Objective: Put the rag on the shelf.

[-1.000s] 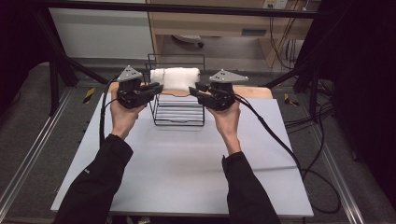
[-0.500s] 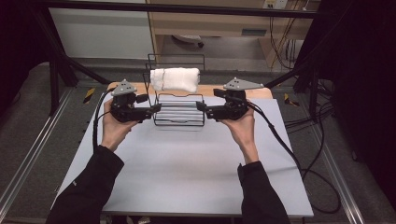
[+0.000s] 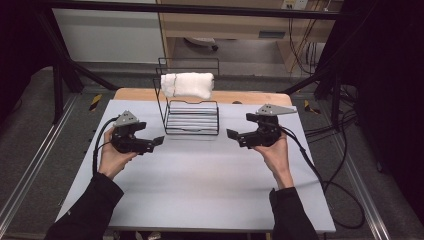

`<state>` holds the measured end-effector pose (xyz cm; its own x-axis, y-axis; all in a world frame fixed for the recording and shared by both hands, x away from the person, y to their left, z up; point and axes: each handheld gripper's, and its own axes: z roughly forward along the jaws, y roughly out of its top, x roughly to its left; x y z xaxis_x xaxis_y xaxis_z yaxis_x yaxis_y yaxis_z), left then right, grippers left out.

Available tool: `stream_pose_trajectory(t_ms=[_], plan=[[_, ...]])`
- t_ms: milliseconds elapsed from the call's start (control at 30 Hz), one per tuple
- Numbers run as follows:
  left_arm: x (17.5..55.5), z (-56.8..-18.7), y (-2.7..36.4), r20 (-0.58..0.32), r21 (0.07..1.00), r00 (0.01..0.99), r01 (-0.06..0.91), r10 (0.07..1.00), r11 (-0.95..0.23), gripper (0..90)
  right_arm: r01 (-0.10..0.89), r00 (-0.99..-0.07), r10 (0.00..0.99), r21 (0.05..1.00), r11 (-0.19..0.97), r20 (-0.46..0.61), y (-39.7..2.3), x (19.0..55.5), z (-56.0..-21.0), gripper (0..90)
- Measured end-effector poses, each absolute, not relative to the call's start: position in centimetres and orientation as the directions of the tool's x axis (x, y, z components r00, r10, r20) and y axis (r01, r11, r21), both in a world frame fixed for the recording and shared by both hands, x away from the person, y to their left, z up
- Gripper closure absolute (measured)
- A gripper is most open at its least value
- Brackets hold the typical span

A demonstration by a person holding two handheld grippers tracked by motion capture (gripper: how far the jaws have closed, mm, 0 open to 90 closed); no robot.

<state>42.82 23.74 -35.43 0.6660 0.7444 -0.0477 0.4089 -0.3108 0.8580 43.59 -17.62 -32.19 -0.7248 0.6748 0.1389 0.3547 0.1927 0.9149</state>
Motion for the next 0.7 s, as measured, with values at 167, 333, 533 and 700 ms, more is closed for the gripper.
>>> stream_pose_trajectory(t_ms=[167,333,533,700], plan=[[41.7,-37.0,24.8,-0.056,0.857,0.667,0.414,0.743,-0.307,9.0,0.373,-0.728,0.668,0.906,0.201,0.152,-18.7,42.6,-34.1,0.3],[40.6,-38.7,25.8,-0.067,0.852,0.664,0.426,0.744,-0.303,8.4,0.391,-0.729,0.667,0.893,0.221,0.154,-19.7,41.6,-36.4,0.3],[39.5,-40.3,27.0,-0.07,0.844,0.66,0.439,0.748,-0.309,8.4,0.429,-0.721,0.67,0.874,0.23,0.177,-21.1,40.6,-38.8,0.3],[38.5,-41.5,27.9,-0.079,0.841,0.655,0.449,0.751,-0.303,8.4,0.46,-0.712,0.676,0.854,0.245,0.19,-22.4,39.8,-40.6,0.3]])
